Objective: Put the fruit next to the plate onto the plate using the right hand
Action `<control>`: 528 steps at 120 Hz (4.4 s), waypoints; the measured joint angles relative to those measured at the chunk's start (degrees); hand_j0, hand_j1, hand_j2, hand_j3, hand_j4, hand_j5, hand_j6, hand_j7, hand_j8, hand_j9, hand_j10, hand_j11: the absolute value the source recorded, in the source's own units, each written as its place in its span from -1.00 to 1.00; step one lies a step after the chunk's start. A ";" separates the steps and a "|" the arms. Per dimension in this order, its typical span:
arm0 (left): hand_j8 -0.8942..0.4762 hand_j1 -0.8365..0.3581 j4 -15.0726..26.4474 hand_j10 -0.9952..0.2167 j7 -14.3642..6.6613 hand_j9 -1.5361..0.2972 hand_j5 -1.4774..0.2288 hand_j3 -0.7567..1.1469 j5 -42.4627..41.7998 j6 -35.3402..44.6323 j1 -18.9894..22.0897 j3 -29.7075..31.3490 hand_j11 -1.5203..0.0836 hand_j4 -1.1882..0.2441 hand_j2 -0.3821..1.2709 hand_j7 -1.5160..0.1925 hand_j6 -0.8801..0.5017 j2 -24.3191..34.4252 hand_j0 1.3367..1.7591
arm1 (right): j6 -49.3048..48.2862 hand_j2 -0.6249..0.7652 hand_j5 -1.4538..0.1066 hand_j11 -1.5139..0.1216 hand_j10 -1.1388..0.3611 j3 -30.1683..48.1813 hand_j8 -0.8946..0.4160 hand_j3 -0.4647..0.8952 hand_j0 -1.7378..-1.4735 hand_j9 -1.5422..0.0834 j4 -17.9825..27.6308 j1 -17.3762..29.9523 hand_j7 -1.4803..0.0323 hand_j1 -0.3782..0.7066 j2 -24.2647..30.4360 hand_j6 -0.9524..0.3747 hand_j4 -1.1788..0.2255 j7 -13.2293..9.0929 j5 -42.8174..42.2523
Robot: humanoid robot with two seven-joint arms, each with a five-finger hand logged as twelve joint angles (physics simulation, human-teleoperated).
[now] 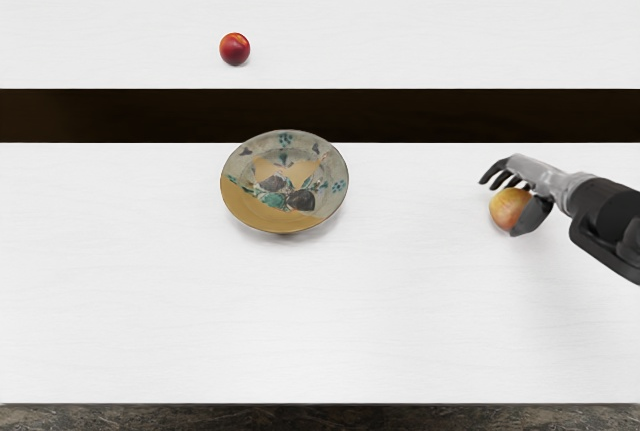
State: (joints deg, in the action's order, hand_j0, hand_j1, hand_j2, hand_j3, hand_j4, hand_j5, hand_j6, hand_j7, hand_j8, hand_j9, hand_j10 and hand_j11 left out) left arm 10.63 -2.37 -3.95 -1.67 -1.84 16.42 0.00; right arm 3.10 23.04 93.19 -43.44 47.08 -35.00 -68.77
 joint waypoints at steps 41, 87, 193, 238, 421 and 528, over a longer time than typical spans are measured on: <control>-0.03 0.52 0.00 0.26 0.00 0.35 0.38 -0.21 0.00 0.00 0.04 -0.01 0.52 0.34 -0.48 0.42 -0.06 0.00 0.52 | 0.77 -0.27 0.19 0.18 -0.05 0.02 -0.21 -0.32 -0.38 0.22 -0.21 1.02 0.25 -0.07 -0.08 -0.21 0.05 -0.02 -0.23; -0.03 0.52 0.01 0.26 0.00 0.35 0.38 -0.21 0.00 0.00 0.01 0.00 0.52 0.34 -0.48 0.42 -0.06 0.00 0.52 | 0.70 -0.07 0.05 0.04 -0.04 0.30 -0.15 -0.32 -0.37 0.09 -0.21 1.10 0.10 -0.01 -0.27 -0.26 -0.07 -0.03 0.22; -0.03 0.52 0.00 0.26 0.00 0.35 0.38 -0.21 0.00 0.00 0.00 0.00 0.52 0.34 -0.48 0.42 -0.06 0.00 0.52 | 0.55 0.45 -0.16 -0.15 -0.18 6.50 -0.32 -0.32 -0.39 -0.09 -0.27 0.44 -0.09 0.05 -1.80 -0.34 -0.18 0.02 5.25; -0.03 0.52 0.00 0.26 0.00 0.35 0.38 -0.21 0.00 0.00 0.00 0.00 0.52 0.34 -0.48 0.42 -0.06 0.00 0.52 | 0.41 0.49 -0.17 -0.14 -0.17 10.78 -0.31 -0.32 -0.39 -0.08 -0.28 0.31 -0.09 0.09 -6.03 -0.33 -0.18 0.01 5.42; -0.03 0.52 0.00 0.26 0.00 0.35 0.38 -0.21 -0.01 0.00 0.00 0.01 0.52 0.34 -0.48 0.42 -0.06 0.00 0.52 | 0.46 0.50 -0.21 -0.17 -0.15 9.09 -0.28 -0.32 -0.39 -0.11 -19.84 -11.95 -0.13 0.10 -37.96 -0.30 -0.20 0.02 5.09; -0.03 0.52 0.00 0.26 0.00 0.35 0.38 -0.21 -0.01 0.00 0.00 0.01 0.52 0.34 -0.48 0.42 -0.06 0.00 0.52 | 4.93 0.23 0.13 0.16 0.03 2.73 -0.12 -0.32 -0.39 0.21 -25.09 -13.78 0.22 -0.19 -46.76 -0.10 0.08 0.01 5.01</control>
State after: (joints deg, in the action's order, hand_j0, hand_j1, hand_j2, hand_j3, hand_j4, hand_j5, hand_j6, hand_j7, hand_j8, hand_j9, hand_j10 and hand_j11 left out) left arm 10.64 -2.37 -3.95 -1.67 -1.85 16.43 0.00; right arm 8.03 25.77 68.10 -57.22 0.32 -34.99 -63.76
